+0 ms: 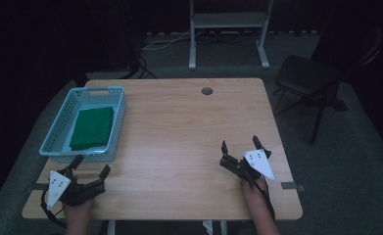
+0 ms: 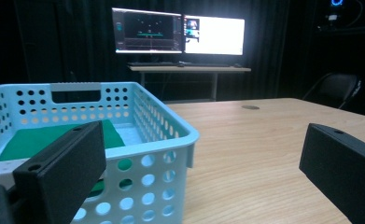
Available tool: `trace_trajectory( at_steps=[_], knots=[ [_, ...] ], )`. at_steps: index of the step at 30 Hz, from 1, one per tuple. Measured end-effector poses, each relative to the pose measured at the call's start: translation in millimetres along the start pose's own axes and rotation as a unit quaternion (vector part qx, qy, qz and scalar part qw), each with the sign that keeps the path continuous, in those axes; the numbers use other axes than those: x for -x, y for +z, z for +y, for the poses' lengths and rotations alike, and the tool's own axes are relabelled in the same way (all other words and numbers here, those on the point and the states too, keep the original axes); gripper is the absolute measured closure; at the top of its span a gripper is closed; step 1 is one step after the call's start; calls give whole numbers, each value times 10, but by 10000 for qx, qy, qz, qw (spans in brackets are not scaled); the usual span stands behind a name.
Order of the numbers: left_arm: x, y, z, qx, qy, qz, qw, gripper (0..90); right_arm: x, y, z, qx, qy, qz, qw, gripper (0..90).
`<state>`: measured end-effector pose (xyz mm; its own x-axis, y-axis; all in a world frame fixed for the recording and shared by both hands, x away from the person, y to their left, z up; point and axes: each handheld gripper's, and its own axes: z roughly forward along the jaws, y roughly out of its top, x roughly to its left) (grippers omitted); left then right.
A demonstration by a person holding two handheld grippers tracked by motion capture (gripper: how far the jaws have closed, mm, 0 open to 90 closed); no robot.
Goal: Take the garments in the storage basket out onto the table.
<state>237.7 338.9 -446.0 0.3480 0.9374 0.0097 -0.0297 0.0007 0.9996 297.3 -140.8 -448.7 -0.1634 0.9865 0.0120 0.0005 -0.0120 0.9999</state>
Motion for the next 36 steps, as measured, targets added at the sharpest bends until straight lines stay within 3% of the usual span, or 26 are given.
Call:
trace_trajectory(
  at_steps=[6,11,21,26,29,31,33,36],
  knots=[
    [50,-7,17,4,184,-87,9998,1,0,0,0,-2,3,1,10000,3],
    [38,4,4,-85,113,-45,9999,0,2,1,0,3,-7,1,10000,3],
    [4,-32,28,71,-138,-80,9998,1,2,1,0,7,-14,0,10000,3],
    [30,-42,46,31,11,-24,10000,1,1,0,1,0,3,3,10000,3],
    [36,-45,43,-57,-6,23,10000,1,1,0,1,0,5,3,10000,3],
    [29,-70,50,-97,-127,118,9998,1,1,0,1,0,5,3,10000,3],
    [19,-96,68,-24,-188,140,9997,1,1,0,1,0,5,2,10000,3],
    [-2,-119,112,107,-68,221,9997,1,1,1,1,-1,8,1,10000,3]
  ],
)
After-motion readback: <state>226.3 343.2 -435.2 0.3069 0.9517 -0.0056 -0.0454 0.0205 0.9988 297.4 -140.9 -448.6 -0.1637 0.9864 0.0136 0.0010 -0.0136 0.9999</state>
